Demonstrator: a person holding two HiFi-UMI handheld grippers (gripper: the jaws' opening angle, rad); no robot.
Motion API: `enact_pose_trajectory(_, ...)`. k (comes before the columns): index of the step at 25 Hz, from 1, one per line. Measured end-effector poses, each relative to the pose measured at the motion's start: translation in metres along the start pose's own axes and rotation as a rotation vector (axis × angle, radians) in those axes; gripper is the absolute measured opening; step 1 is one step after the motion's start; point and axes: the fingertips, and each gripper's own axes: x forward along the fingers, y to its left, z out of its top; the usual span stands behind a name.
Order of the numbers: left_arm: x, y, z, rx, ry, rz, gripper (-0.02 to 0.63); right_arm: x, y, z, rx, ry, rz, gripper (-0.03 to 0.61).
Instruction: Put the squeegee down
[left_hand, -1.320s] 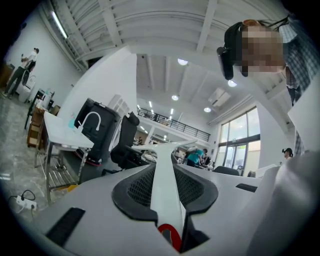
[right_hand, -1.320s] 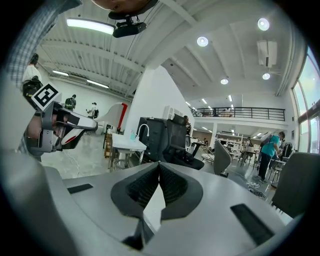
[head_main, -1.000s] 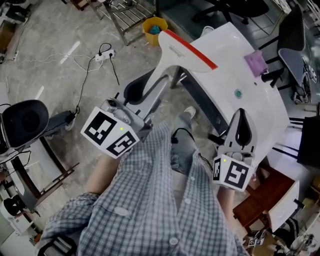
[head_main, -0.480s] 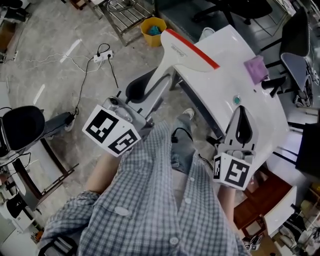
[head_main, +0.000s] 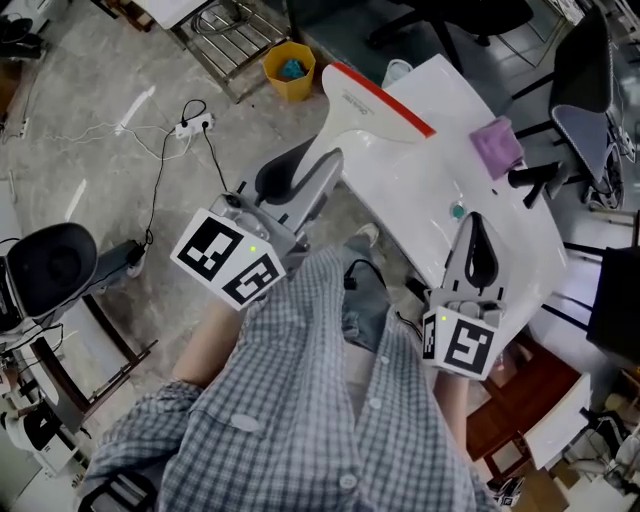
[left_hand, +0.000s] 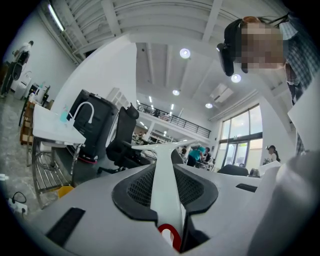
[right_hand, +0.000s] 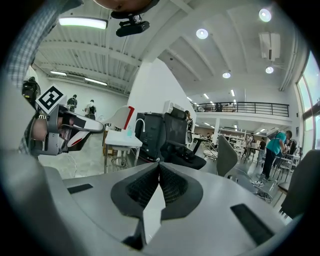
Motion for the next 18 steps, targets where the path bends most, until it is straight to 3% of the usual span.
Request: enact_pose_trajectory(18, 0.125, 0.006, -0.027, 0.02, 0.109, -0.041, 0.1, 0.039, -0.079, -0.023, 0.021, 0.044, -0.058, 0.009)
